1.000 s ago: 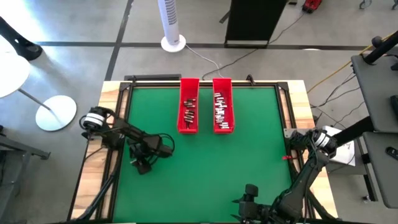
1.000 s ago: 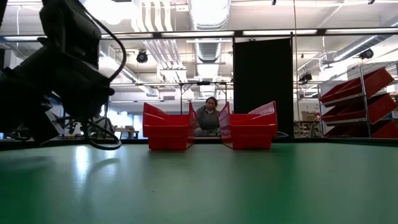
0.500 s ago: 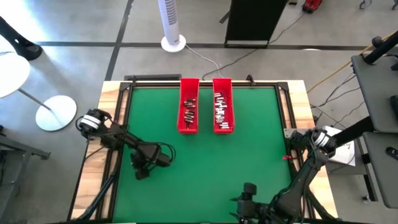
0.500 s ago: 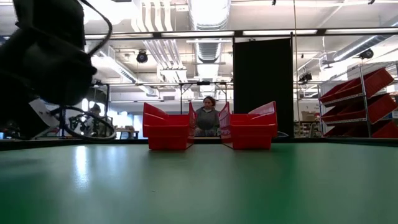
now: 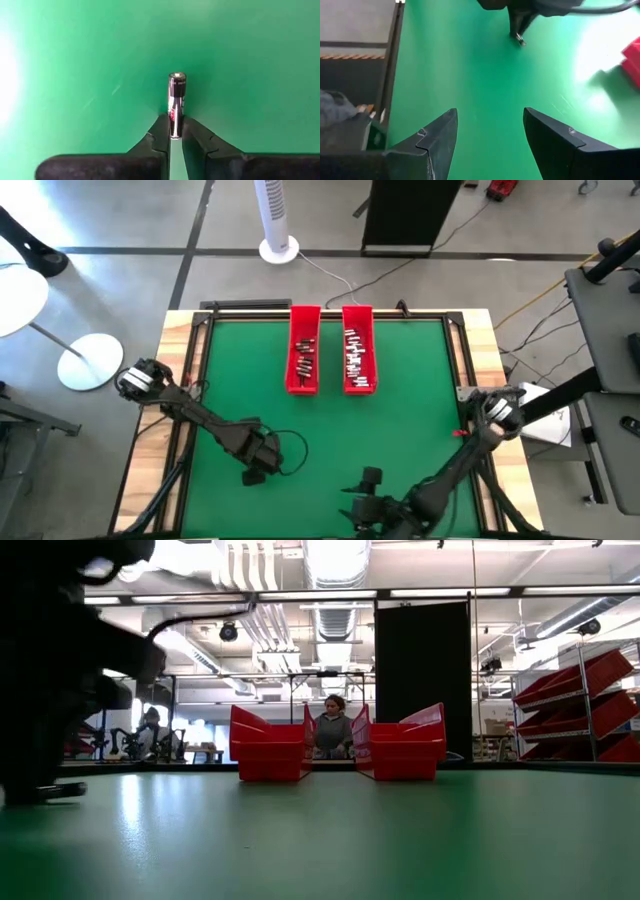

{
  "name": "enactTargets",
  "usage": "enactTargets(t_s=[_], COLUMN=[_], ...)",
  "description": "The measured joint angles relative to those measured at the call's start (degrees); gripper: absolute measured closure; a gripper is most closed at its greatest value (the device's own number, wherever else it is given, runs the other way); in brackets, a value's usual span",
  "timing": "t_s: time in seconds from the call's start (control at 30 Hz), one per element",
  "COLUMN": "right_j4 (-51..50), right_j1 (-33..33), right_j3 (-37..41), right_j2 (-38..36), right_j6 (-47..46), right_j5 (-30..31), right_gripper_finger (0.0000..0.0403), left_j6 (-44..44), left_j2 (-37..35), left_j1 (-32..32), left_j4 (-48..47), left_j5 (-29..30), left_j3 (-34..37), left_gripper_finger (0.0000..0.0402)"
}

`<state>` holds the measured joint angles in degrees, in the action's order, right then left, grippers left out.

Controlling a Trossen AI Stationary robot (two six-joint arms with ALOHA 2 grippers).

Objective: Sort batteries
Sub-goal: Put the silver battery into the right red bin

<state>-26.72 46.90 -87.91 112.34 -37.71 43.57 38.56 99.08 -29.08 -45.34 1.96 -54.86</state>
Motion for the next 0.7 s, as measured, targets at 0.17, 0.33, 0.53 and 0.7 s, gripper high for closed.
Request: enactTargets(t_s=[0.17,0.33,0.53,0.7], right_j4=[10.1,23.8,34.6,34.9], right_j1=[-4.0,-7.6,-13.0,-17.3], right_j3=[0.2,0.3,0.3,0.4], right_j2=[5.6,10.4,13.3,15.3], right_j6=[6.7,15.1,21.9,21.9], right_j5=[-1.1,-1.1,-7.3,-12.9], right_gripper_finger=[0.0184,0.0184,0.0184,0.0184], left_j6=[1.2,0.8,-1.5,-2.4], left_j2=[0.6,0.9,1.1,1.1], left_j1=[-1.5,-3.2,-5.2,-5.8], left_j4=[8.0,12.5,22.0,25.0], left_j5=[2.9,8.3,10.8,11.0], left_j3=[1.0,1.3,2.0,2.1], left_gripper_finger=[0.0393,0.0394,0.0394,0.0394])
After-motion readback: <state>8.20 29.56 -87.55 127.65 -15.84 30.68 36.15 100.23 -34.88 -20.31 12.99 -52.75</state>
